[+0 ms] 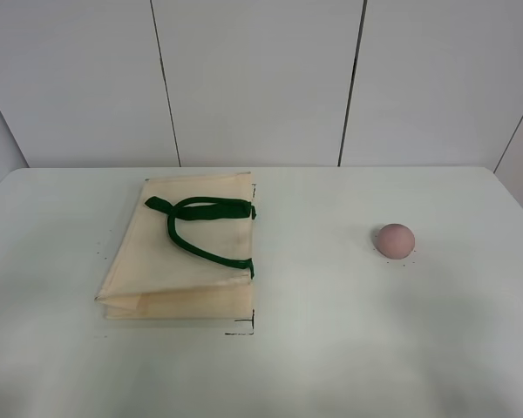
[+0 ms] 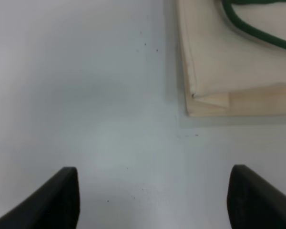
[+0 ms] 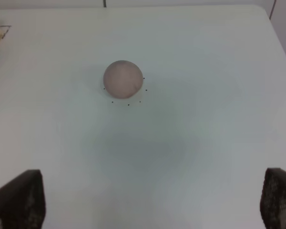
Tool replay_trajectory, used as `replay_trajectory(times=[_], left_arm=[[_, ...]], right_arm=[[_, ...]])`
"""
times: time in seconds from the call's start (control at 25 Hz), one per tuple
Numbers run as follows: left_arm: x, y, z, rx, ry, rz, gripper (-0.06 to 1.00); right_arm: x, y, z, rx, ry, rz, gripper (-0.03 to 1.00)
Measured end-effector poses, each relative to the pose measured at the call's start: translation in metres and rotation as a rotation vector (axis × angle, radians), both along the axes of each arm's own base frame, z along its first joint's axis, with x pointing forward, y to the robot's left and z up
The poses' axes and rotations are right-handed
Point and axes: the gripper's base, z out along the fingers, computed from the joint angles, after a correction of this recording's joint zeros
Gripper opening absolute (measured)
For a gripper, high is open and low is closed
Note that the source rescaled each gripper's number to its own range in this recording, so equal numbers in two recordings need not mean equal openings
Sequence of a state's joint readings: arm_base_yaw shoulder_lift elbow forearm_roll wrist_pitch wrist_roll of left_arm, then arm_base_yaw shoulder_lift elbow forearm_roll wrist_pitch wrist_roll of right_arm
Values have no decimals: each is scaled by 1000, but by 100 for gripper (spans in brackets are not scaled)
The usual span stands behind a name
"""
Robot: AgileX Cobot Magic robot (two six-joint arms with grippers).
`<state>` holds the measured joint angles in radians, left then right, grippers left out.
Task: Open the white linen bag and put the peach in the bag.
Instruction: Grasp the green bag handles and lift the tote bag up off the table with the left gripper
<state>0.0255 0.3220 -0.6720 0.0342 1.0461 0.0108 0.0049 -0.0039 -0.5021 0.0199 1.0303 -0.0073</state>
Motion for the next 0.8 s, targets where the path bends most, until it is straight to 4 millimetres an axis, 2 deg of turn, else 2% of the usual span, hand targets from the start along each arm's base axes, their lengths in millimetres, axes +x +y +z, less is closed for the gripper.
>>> replay_trajectory(times=[0.08, 0.2, 0.36, 0.48, 0.6, 0.64, 0.8], left_arm=[[26, 1, 16, -3, 74, 1, 95], [82, 2, 33, -6, 195, 1, 95], [163, 4, 36, -8, 293, 1, 95], [228, 6, 18, -12, 383, 2, 95], [279, 6, -6, -35, 474, 8, 95], [279, 6, -6, -35, 474, 8, 95], [326, -4, -40, -69, 588, 19, 95]], right_arm=[[0, 0, 0, 0, 0, 0, 100], [0, 0, 0, 0, 0, 0, 100], [0, 0, 0, 0, 0, 0, 100], [0, 0, 0, 0, 0, 0, 100], [0, 0, 0, 0, 0, 0, 100], [0, 0, 0, 0, 0, 0, 100], [0, 0, 0, 0, 0, 0, 100]])
